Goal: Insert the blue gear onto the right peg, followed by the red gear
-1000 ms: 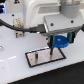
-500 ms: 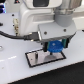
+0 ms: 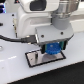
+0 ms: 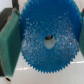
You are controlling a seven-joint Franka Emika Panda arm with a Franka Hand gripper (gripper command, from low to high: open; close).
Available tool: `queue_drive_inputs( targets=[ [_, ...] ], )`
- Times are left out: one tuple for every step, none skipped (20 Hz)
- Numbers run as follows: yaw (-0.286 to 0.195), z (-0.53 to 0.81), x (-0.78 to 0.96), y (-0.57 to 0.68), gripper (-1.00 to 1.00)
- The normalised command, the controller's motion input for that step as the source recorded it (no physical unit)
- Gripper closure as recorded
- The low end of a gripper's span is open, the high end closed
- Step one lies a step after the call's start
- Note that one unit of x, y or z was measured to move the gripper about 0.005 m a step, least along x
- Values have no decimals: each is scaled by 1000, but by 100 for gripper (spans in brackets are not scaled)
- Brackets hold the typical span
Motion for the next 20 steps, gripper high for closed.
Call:
queue_drive_inputs(
  targets=[
    [0,194,0,0,100],
    [0,186,0,0,100],
    [0,-2,272,-13,100],
    [0,107,303,-8,100],
    [0,189,307,-7,100],
    [0,177,334,-14,100],
    [0,38,318,-22,100],
    [0,123,337,-66,100],
    [0,9,323,-56,100],
    [0,-42,335,-29,100],
    [0,36,344,-44,100],
    [0,162,327,-44,100],
    [0,265,345,-36,100],
    [0,167,355,-42,100],
    [0,77,343,-47,100],
    [0,33,339,-40,100],
    [0,-4,351,-22,100],
    [0,65,350,-32,100],
    [0,32,338,-50,100],
    [0,-24,346,-22,100]
  ],
)
